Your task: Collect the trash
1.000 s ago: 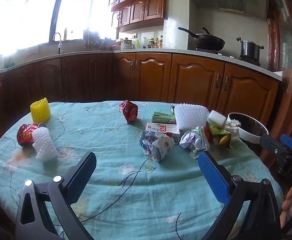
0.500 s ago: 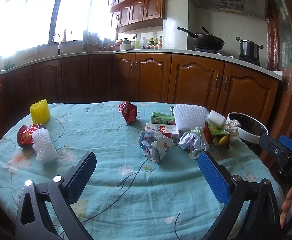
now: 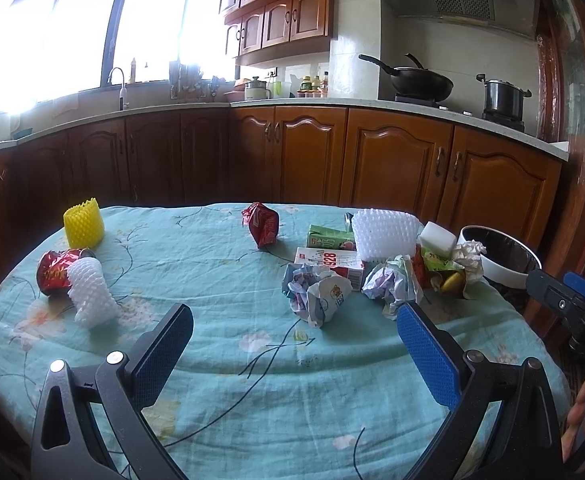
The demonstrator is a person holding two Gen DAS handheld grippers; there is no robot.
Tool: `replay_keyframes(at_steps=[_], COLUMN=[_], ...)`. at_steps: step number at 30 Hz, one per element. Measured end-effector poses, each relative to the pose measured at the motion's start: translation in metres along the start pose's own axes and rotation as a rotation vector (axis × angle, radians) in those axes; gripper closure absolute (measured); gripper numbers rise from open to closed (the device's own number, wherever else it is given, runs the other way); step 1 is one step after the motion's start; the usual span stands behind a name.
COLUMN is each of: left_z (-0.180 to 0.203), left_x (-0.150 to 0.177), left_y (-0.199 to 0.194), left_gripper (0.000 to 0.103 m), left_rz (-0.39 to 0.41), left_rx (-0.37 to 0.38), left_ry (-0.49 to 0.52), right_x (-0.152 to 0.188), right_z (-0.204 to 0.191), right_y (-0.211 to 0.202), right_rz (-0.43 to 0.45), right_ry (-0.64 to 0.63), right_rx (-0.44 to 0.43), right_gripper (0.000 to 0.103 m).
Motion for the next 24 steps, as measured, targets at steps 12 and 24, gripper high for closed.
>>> replay_keyframes(at_steps=[12, 24], left_z=[-0.001, 0.000], left_x=[0.000, 0.001], left_y=[0.004, 0.015], left_gripper=[0.001, 0.001], left_rz=[-0.007, -0.032], left_rx=[0.000, 0.004], left_ry=[0.001, 0.007], right_x=[-0.002, -0.001], right_z=[-0.004, -0.002], right_y=[0.000, 0.006], right_rz=[-0.002, -0.020], right_ry=[0.007, 0.021], right_rx=[-0.021, -0.021], right_gripper=[0.000, 0.000])
Point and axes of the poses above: each gripper's, at about its wrist camera, not at the fingertips, and y roughly the way its jaws point, z to its right, x to its underside, the point moved 10 cm from there along y, roughly the way its jaws point, and after that the axes turned 15 degrees about y, right-handed, at the moved point
